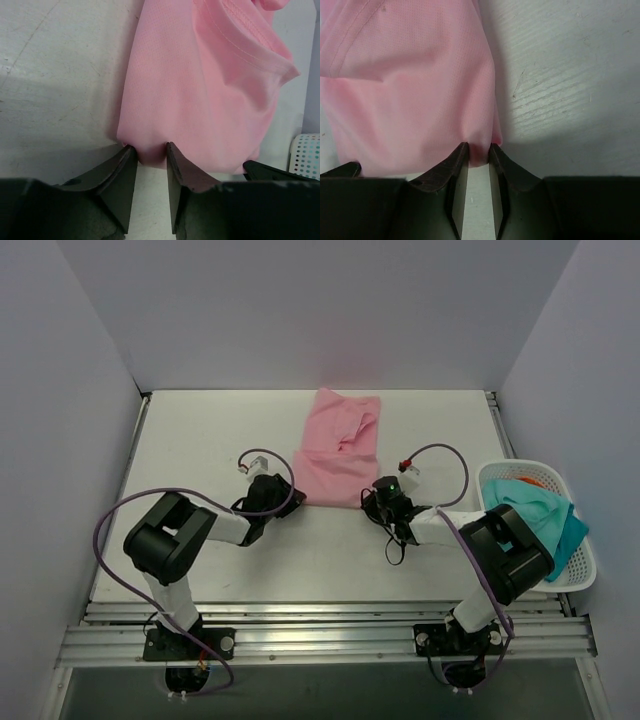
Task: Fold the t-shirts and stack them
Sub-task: Fold the tshirt
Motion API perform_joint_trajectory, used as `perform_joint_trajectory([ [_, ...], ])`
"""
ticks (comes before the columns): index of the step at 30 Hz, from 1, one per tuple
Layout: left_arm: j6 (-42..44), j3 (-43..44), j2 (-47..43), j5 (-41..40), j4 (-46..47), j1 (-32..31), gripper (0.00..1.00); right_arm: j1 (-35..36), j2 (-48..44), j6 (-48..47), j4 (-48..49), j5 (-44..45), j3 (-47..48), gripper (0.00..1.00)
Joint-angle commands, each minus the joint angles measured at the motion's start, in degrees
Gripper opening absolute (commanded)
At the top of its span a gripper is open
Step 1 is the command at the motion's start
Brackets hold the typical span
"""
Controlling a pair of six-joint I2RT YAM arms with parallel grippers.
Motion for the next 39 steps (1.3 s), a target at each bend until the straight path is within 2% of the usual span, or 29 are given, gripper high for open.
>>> perform_joint_trajectory([
  [1, 1.61, 1.58, 2.29, -0.86, 1.86, 0.85, 0.37, -0.69, 0.76, -0.78, -0.36, -0.32, -0.44, 0.19],
  [3, 2.13, 1.93, 2.91, -0.42, 2.04, 1.81, 0.28, -0.77, 0.85, -0.96, -0.36, -0.67, -0.44, 0.15],
  [4, 2.23, 2.37, 3.43, -0.16, 2.04, 2.16, 0.12, -0.77, 0.94, -1.22, -0.27, -0.67, -0.44, 0.09],
  [5, 2.23, 2.55, 3.70, 0.19, 2.04, 2.43, 0.03, -0.86, 1.02, -1.22, -0.36, -0.85, -0.36, 0.06],
  [6, 2.57, 2.55, 3.79, 0.46, 2.30, 2.95, 0.02, -0.95, 1.02, -1.31, -0.45, -0.94, -0.27, 0.00],
  [9, 4.06, 2.37, 3.53, 0.99, 2.65, 3.13, 0.02, -0.86, 1.03, -1.48, -0.54, -1.29, -0.09, 0.00],
  [15, 5.48, -1.66, -2.62, -0.07, 0.99, 2.52, 0.02, -0.07, -2.84, -1.48, -3.43, -0.15, -0.88, 0.00],
  [19, 5.22, -4.83, -10.24, -0.33, -0.86, 1.29, 0.02, 1.77, -7.67, -0.43, -6.42, 1.70, -2.37, 0.00],
  [23, 4.78, -7.20, -18.52, -2.35, -6.72, -1.52, 0.02, 5.37, -15.91, 1.32, -10.81, 4.33, -3.87, 0.00],
  [28, 4.16, -8.87, -30.02, -4.90, -13.42, -6.09, 0.02, 10.47, -26.03, 4.57, -20.03, 9.86, -4.31, 0.00],
  [31, 4.16, -8.70, -35.30, -5.87, -17.29, -7.41, 0.02, 13.02, -31.83, 5.63, -24.96, 12.50, -3.17, 0.00],
  [34, 4.51, -6.87, -38.74, -6.74, -20.54, -7.68, 0.02, 13.90, -33.69, 5.46, -27.87, 14.09, -1.41, 0.00],
  [39, 7.14, -0.28, -38.84, -7.80, -26.78, -7.50, 0.02, 13.73, -30.36, 3.18, -31.74, 16.90, 6.12, 0.00],
])
